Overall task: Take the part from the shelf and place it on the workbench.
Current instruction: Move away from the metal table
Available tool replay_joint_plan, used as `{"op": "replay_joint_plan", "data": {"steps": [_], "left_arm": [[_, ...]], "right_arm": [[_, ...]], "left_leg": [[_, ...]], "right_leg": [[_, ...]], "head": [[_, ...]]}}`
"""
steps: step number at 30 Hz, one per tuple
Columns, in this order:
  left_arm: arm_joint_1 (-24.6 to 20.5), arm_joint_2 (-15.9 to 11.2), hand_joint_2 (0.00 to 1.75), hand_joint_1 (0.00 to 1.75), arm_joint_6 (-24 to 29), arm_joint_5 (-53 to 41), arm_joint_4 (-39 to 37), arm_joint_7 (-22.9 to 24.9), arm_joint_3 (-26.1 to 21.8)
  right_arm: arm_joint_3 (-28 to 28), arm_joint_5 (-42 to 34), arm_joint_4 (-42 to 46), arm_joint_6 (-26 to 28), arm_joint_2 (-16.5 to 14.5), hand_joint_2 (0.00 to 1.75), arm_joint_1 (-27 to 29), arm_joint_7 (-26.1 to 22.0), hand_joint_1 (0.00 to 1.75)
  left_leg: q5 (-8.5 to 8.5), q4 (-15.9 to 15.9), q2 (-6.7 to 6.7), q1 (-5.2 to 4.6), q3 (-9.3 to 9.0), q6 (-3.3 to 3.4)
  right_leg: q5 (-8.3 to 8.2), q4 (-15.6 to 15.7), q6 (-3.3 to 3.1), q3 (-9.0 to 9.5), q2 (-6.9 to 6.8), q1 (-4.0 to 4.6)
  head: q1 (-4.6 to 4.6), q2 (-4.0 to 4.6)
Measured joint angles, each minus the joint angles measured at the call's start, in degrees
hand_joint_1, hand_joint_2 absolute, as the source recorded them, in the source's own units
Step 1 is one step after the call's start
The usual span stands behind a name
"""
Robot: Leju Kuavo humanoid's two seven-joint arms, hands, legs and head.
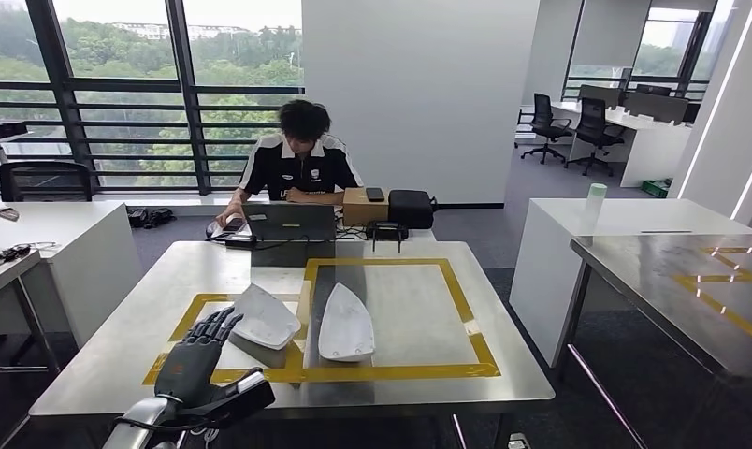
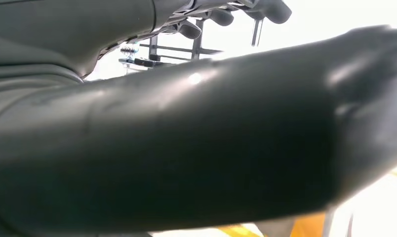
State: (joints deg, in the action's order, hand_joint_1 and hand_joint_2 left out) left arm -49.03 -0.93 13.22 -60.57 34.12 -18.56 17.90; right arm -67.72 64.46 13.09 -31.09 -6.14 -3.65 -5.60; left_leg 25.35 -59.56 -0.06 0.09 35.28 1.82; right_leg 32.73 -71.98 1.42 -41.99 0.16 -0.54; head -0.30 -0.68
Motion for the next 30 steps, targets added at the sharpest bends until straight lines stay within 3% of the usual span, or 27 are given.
{"op": "replay_joint_plan", "data": {"steps": [1,2,3,4,6,8,10,11,13,15,16,18,19,20,21,23,25,26,28,30], "left_arm": [[0.15,-0.05,0.00,0.00,0.04,0.02,-0.01,-0.05,0.00],[0.28,-0.11,0.00,0.00,0.09,0.04,-0.01,-0.09,0.00],[0.39,-0.19,0.00,0.00,0.13,0.07,-0.01,-0.14,0.00],[0.45,-0.27,0.00,0.00,0.17,0.08,0.01,-0.17,0.00],[0.55,-0.43,0.00,0.00,0.34,0.09,0.20,-0.21,0.00],[0.62,-0.58,0.00,0.00,0.50,0.11,0.41,-0.25,0.00],[0.70,-0.87,0.00,0.00,0.57,0.15,0.45,-0.35,0.00],[0.73,-1.07,0.00,0.00,0.60,0.18,0.46,-0.40,0.00],[0.80,-1.55,0.00,0.00,0.61,0.27,0.45,-0.46,0.00],[1.01,-1.91,0.00,0.00,0.63,0.35,0.40,-0.56,0.00],[1.18,-2.09,0.00,0.00,0.66,0.39,0.35,-0.64,0.00],[1.51,-2.38,0.00,0.00,0.73,0.45,0.29,-0.88,0.00],[1.59,-2.46,0.00,0.00,0.76,0.50,0.28,-1.01,0.00],[1.62,-2.51,0.00,0.00,0.84,0.55,0.32,-1.13,0.00],[1.63,-2.52,0.00,0.00,0.94,0.62,0.41,-1.25,0.00],[1.66,-2.55,0.00,0.00,1.19,0.85,0.51,-1.53,0.00],[1.68,-2.58,0.00,0.00,1.31,1.06,0.43,-1.72,0.00],[1.65,-2.59,0.00,0.00,1.32,1.09,0.37,-1.75,0.00],[1.62,-2.60,0.00,0.00,1.41,1.14,0.29,-1.83,0.00],[1.73,-2.62,0.00,0.00,1.51,1.18,0.26,-1.85,0.00]], "right_arm": [[0.01,0.06,0.00,0.00,0.00,0.00,-0.01,-0.01,0.00],[0.01,0.11,0.00,0.01,0.00,0.00,0.00,-0.02,0.00],[0.00,0.16,0.00,0.01,0.00,0.00,0.00,-0.02,0.00],[-0.01,0.20,0.01,0.01,0.01,0.00,-0.02,-0.02,0.00],[0.00,0.28,0.10,-0.01,0.17,0.00,-0.18,-0.12,0.00],[0.01,0.35,0.20,-0.01,0.37,0.00,-0.29,-0.44,0.00],[0.01,0.36,0.22,0.02,0.43,0.00,-0.27,-0.73,0.00],[0.01,0.39,0.22,0.03,0.45,0.00,-0.27,-0.79,0.00],[0.01,0.47,0.22,0.03,0.46,0.00,-0.27,-0.85,0.00],[0.01,0.57,0.22,0.03,0.45,0.00,-0.24,-0.86,0.00],[0.01,0.63,0.22,0.03,0.45,0.00,-0.22,-0.85,0.00],[0.01,0.78,0.22,0.03,0.44,0.00,-0.21,-0.84,0.00],[0.02,0.82,0.22,0.03,0.44,0.00,-0.21,-0.83,0.00],[0.02,0.86,0.22,0.03,0.48,0.00,-0.19,-0.81,0.00],[0.02,0.87,0.23,0.03,0.50,0.00,-0.16,-0.79,0.00],[0.01,0.87,0.24,0.03,0.53,0.00,-0.13,-0.68,0.00],[0.02,0.87,0.24,0.03,0.50,0.00,-0.03,-0.57,0.00],[0.02,0.87,0.24,0.01,0.47,0.00,0.05,-0.54,0.00],[0.03,0.88,0.22,-0.25,0.38,0.00,0.20,-0.52,0.00],[0.03,0.88,0.22,-0.51,0.33,0.00,0.22,-0.55,0.00]], "left_leg": [[-0.67,-0.01,0.00,-0.19,0.88,0.12],[-1.35,-0.03,0.00,-0.35,1.80,0.20],[-2.05,-0.05,-0.01,-0.45,2.70,0.21],[-2.72,-0.06,-0.03,-0.50,3.49,0.16],[-3.95,-0.03,-0.03,-0.50,4.55,-0.21],[-5.07,0.32,0.09,-0.31,4.72,-0.85],[-6.00,0.87,0.13,-0.18,4.71,-1.49],[-5.31,0.57,0.05,-0.21,5.05,-1.82],[-0.71,-3.10,-0.09,-0.12,6.35,-2.54],[4.50,-9.98,-0.13,0.20,7.67,-3.34],[5.36,-12.94,-0.12,0.41,7.84,-3.70],[3.63,-14.57,-0.10,0.81,6.20,-4.30],[2.29,-12.69,-0.07,1.01,4.04,-4.57],[2.17,-9.23,-0.07,1.14,1.04,-4.83],[2.84,-5.49,-0.16,1.09,-1.83,-4.72],[4.90,-0.61,-0.25,0.76,-4.97,-3.94],[4.57,-0.13,-0.14,0.48,-4.53,-2.50],[4.09,-0.15,-0.04,0.41,-4.22,-1.82],[2.81,-0.04,0.15,0.48,-3.03,-0.67],[1.48,-0.07,0.16,0.35,-1.41,-0.24]], "right_leg": [[0.79,-2.45,-0.19,-0.19,0.01,0.16],[0.32,-3.15,-0.49,0.50,0.02,0.38],[-1.05,-1.86,-0.87,2.23,0.03,0.68],[-2.46,1.12,-1.30,4.90,0.03,1.05],[-2.61,9.11,-2.23,10.85,-0.02,1.87],[-1.65,13.63,-2.95,13.52,-0.01,2.44],[-2.87,14.58,-3.44,13.10,-0.08,2.37],[-3.69,15.04,-3.70,12.77,-0.20,2.18],[-5.48,15.73,-3.96,11.73,-0.43,1.75],[-6.89,15.76,-4.00,10.17,-0.50,1.59],[-7.56,15.67,-3.89,9.30,-0.54,1.49],[-8.89,15.26,-3.46,7.27,-0.63,1.18],[-9.47,14.89,-3.16,6.16,-0.66,0.97],[-9.97,14.43,-2.80,5.10,-0.68,0.81],[-10.36,13.93,-2.44,4.28,-0.70,0.71],[-11.17,13.32,-1.68,3.49,-0.72,0.64],[-11.85,13.31,-0.91,3.25,-0.67,0.45],[-11.30,12.93,-0.57,2.89,-0.63,0.30],[-7.08,9.11,-0.05,1.27,-0.52,0.13],[-1.53,1.80,0.16,-0.76,-0.40,0.10]], "head": [[0.01,0.01],[0.00,0.01],[0.00,0.01],[0.00,0.01],[-0.01,0.00],[-0.03,0.01],[-0.04,0.02],[-0.05,0.02],[-0.12,0.03],[-0.17,0.03],[-0.18,0.04],[-0.17,0.04],[-0.17,0.04],[-0.17,0.04],[-0.18,0.03],[-0.18,0.02],[-0.19,0.03],[-0.20,0.04],[-0.19,0.06],[-0.16,0.06]]}}
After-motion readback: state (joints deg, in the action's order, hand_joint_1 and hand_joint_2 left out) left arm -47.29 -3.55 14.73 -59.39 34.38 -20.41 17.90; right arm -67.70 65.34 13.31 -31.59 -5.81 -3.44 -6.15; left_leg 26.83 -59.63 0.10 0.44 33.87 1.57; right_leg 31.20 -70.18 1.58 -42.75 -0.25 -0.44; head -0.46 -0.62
